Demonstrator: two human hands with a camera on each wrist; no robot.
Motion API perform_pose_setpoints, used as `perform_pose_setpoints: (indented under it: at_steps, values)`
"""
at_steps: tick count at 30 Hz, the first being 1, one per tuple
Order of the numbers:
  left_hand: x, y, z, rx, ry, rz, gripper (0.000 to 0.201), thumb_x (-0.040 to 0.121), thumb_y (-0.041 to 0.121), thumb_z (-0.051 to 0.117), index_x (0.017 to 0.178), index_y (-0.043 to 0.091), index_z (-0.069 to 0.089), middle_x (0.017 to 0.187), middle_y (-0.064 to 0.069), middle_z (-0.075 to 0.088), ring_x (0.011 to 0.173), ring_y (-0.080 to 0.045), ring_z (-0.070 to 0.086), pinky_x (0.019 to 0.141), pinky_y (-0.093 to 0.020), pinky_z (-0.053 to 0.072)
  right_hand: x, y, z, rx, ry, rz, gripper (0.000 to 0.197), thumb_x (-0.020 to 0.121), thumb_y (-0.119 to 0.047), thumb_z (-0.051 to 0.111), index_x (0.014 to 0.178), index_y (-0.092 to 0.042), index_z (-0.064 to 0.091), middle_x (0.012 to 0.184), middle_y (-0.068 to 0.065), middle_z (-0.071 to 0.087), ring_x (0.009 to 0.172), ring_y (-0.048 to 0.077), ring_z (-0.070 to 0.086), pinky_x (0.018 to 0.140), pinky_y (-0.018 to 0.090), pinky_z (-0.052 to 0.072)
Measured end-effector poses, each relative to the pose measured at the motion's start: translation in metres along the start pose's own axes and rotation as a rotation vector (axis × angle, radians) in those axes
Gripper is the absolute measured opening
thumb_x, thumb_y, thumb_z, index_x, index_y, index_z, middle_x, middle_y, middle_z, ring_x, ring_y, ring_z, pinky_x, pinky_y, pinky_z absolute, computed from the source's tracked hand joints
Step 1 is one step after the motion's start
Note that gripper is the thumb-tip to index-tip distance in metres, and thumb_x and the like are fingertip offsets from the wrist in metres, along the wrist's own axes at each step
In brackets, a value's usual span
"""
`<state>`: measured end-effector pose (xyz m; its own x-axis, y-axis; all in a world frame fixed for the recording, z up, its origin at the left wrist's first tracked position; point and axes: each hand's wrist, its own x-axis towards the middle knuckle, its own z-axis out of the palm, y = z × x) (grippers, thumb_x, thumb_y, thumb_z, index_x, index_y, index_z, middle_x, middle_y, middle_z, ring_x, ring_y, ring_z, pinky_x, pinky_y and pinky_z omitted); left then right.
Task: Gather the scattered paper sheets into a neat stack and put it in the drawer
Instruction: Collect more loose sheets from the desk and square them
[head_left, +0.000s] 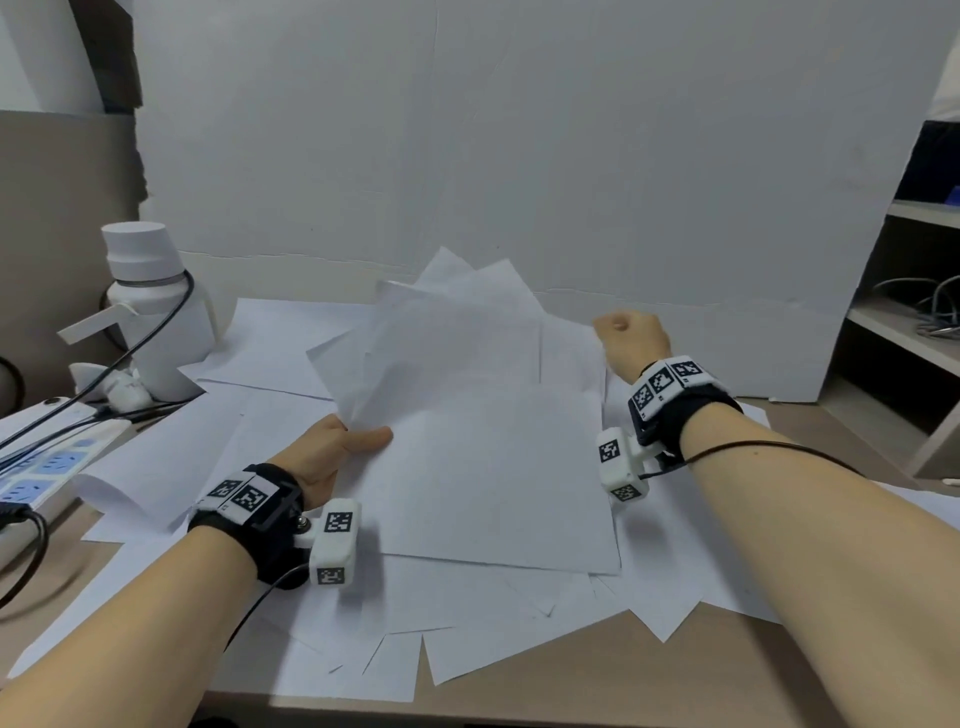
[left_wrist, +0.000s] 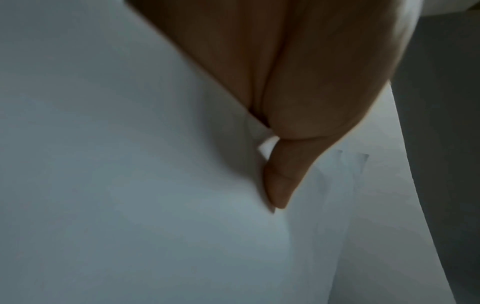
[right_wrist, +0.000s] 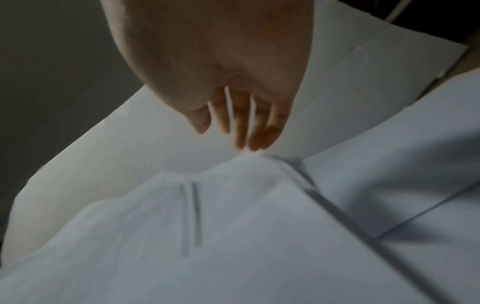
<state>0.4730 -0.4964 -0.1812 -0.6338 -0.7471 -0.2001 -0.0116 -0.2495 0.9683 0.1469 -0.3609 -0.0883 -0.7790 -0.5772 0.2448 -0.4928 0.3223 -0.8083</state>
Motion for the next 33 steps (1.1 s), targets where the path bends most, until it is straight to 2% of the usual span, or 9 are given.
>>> perform_pose_setpoints:
  at_steps: [3,6,11,13,16,20,23,29,33]
  values:
    - [0.002,-0.001,-0.01,-0.077,0.022,0.005,0.036,0.088,0.0,0.067,0.123,-0.006,0.062,0.117,-0.031,0.067,0.099,-0.041,0.068,0.1,-0.059,0.049,-0.002,0.014,-0.012,-0.054,-0.059,0.237,0.059,0.085,-0.047,0.064,0.131,-0.01,0.055,0.121,0.015,0.06,0.107,0.033,0.059,0.092,0.04,0.048]
    - [0.005,-0.001,-0.012,-0.115,0.02,0.012,0.041,0.086,0.001,0.069,0.125,-0.004,0.061,0.118,-0.03,0.067,0.1,-0.04,0.068,0.097,-0.056,0.052,-0.013,0.019,-0.014,0.141,-0.264,0.365,0.053,0.079,-0.05,0.074,0.11,-0.007,0.064,0.1,0.014,0.072,0.074,0.025,0.067,0.069,0.032,0.055]
    - [0.011,-0.002,-0.005,-0.121,0.075,0.067,0.026,0.095,-0.001,0.059,0.12,0.003,0.063,0.106,-0.02,0.073,0.086,-0.032,0.072,0.085,-0.046,0.058,-0.019,0.023,0.003,0.102,0.015,0.07,0.038,0.082,-0.044,0.07,0.082,-0.007,0.064,0.088,0.011,0.071,0.081,0.029,0.067,0.083,0.045,0.058]
    - [0.012,-0.004,-0.002,-0.132,0.075,0.071,0.026,0.094,-0.001,0.059,0.119,0.005,0.063,0.109,-0.021,0.072,0.087,-0.033,0.072,0.088,-0.048,0.057,-0.023,0.021,0.011,0.098,-0.073,0.021,0.038,0.082,-0.049,0.069,0.07,-0.015,0.058,0.074,0.002,0.066,0.073,0.021,0.062,0.083,0.045,0.055]
    - [0.01,-0.006,0.004,-0.116,0.063,0.074,0.023,0.095,-0.002,0.058,0.116,0.005,0.064,0.105,-0.019,0.073,0.084,-0.03,0.073,0.079,-0.042,0.061,-0.026,0.021,0.019,0.045,-0.21,0.026,0.026,0.082,-0.038,0.076,0.078,-0.015,0.064,0.077,0.0,0.069,0.072,0.019,0.06,0.077,0.034,0.051]
    - [0.006,-0.006,0.004,-0.124,0.057,0.071,0.023,0.095,-0.002,0.058,0.117,0.002,0.064,0.105,-0.02,0.073,0.084,-0.031,0.073,0.081,-0.043,0.061,-0.029,0.023,0.016,-0.132,-0.13,0.028,0.049,0.08,-0.035,0.074,0.122,-0.018,0.056,0.124,0.003,0.053,0.114,0.024,0.054,0.101,0.038,0.045]
    - [0.004,-0.004,0.003,-0.116,0.044,0.068,0.022,0.096,-0.003,0.057,0.116,0.003,0.064,0.095,-0.016,0.075,0.076,-0.027,0.074,0.067,-0.037,0.063,-0.034,0.018,0.012,-0.227,-0.163,-0.116,0.055,0.082,-0.034,0.07,0.132,-0.024,0.052,0.135,0.004,0.041,0.129,0.026,0.036,0.107,0.039,0.035]
    - [0.005,-0.004,0.005,-0.068,0.016,0.041,0.026,0.095,-0.001,0.06,0.121,0.002,0.063,0.101,-0.019,0.074,0.082,-0.032,0.073,0.075,-0.042,0.062,-0.032,0.011,0.015,-0.392,-0.355,-0.11,0.044,0.07,-0.052,0.072,0.108,-0.032,0.061,0.102,-0.009,0.059,0.106,0.022,0.059,0.103,0.047,0.043]
    - [0.004,-0.005,0.003,-0.062,0.018,0.02,0.028,0.095,-0.001,0.059,0.123,0.001,0.062,0.105,-0.022,0.073,0.081,-0.031,0.073,0.072,-0.04,0.062,-0.029,0.013,0.015,-0.432,-0.449,-0.116,0.034,0.071,-0.046,0.079,0.093,-0.028,0.061,0.101,-0.002,0.057,0.105,0.022,0.052,0.095,0.039,0.047]
